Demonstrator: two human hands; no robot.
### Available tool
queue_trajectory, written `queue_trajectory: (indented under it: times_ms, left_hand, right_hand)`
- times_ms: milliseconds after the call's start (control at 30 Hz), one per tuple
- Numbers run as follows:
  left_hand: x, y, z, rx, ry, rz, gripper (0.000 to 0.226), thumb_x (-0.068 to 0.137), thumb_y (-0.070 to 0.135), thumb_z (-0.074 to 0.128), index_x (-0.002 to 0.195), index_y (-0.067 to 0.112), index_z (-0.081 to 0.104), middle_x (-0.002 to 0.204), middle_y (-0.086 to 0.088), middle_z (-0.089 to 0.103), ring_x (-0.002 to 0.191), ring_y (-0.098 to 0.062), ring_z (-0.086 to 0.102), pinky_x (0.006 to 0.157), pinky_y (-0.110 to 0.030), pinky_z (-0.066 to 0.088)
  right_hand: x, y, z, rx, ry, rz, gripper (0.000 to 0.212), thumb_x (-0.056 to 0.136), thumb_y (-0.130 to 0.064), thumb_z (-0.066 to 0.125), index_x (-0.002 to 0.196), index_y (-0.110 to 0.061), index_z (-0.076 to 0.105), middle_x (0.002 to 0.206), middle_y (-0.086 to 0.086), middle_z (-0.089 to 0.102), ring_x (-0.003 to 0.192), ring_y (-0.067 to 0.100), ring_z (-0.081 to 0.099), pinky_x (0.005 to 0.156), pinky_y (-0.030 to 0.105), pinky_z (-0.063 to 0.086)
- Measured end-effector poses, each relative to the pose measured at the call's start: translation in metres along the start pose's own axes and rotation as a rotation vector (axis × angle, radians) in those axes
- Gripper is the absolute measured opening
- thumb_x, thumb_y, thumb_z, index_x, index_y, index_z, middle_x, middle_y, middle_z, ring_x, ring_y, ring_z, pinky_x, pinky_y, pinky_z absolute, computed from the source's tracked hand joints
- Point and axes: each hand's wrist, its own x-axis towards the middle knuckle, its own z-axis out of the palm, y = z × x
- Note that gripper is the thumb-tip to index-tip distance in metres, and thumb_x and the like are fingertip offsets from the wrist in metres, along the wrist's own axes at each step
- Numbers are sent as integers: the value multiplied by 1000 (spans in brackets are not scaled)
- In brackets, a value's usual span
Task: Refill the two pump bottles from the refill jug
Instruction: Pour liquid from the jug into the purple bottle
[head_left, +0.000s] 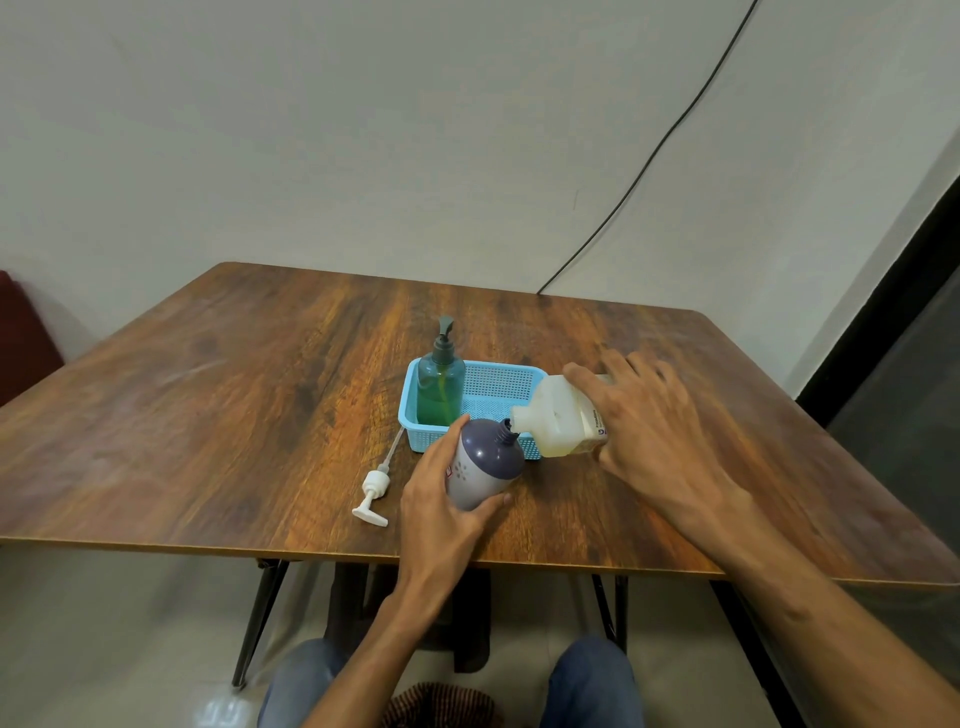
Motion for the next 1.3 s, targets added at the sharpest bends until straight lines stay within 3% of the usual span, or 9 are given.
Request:
queue_trajectory:
  times_ms: [133,333,500,933,1167,1300]
  left_hand:
    - [1,-1,0,-1,0,-2,94,65,29,92,147,22,45,141,10,56,127,4,51,104,-21,47]
    - [1,0,0,2,1,4,94,65,30,92,146,22,46,141,10,56,127,4,51,104,-19,46]
    - [0,-2,0,5,-5,5,94,66,32,92,147,22,45,141,12,54,127,5,50,104,-16,44]
    - [0,0,0,-6,-7,10,91,67,32,91,146,20,46,140,10,56,127,5,51,102,-11,42]
    - [0,1,-1,-8,-4,9,92,66,31,91,146,22,46,139,12,55,127,5,50,101,-10,42]
    - [0,1,0,-11,-5,8,93,65,29,92,146,21,47,139,11,56,127,4,51,101,-10,42]
  right_hand:
    - [0,-1,-1,-8,-21,8,88,65,-30,90,141,-26,47,130,11,55,117,31,50,100,49,41]
    - [0,0,2,-10,16,9,91,54,-30,95,134,-25,54,119,11,60,108,32,56,94,50,46]
    - [0,-1,-2,-8,0,3,88,62,-27,92,139,-25,50,129,13,57,116,33,53,100,51,42]
    - [1,0,2,-10,15,1,89,54,-26,95,134,-23,54,122,14,60,109,34,56,94,51,45]
    - [1,0,1,-17,-8,3,88,61,-29,92,139,-25,50,129,14,57,117,34,53,100,51,42]
    - [1,1,2,-16,13,10,88,56,-27,94,134,-24,55,123,15,60,110,35,56,95,51,45]
